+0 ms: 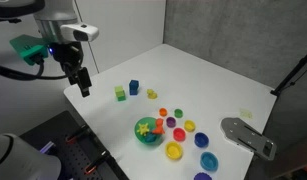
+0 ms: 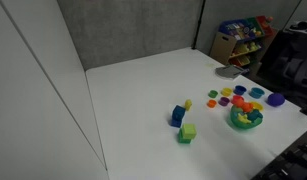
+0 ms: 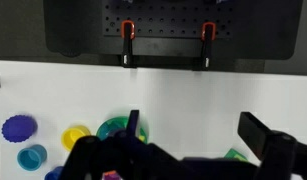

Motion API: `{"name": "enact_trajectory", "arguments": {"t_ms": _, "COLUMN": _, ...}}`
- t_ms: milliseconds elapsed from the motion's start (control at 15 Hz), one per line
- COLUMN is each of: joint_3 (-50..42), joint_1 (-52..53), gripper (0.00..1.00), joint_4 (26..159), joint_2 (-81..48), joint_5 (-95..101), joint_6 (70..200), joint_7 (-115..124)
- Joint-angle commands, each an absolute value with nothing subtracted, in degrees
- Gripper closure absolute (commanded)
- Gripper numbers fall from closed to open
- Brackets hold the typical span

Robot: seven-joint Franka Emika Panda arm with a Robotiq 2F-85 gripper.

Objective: Pick up the yellow toy from the table and put it in the green bowl

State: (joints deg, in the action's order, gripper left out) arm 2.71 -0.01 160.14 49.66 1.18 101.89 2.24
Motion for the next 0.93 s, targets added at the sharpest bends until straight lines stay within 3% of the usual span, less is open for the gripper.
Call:
{"name": "enact_trajectory", "arguments": {"t_ms": 0, "joint_3": 2.5, "joint_1": 0.3, "gripper": 0.00, "joint_4": 160.1, "joint_2": 49.6, "joint_5": 1.3, "joint_6": 101.8, "joint_7": 2.4}}
{"name": "enact_trajectory", "arguments": {"t_ms": 867, "joint_3": 2.9, "joint_1": 1.0, "gripper": 0.00, "joint_4": 157.2, "joint_2": 45.0, "joint_5": -0.3, "joint_6": 104.7, "joint_7": 3.2}}
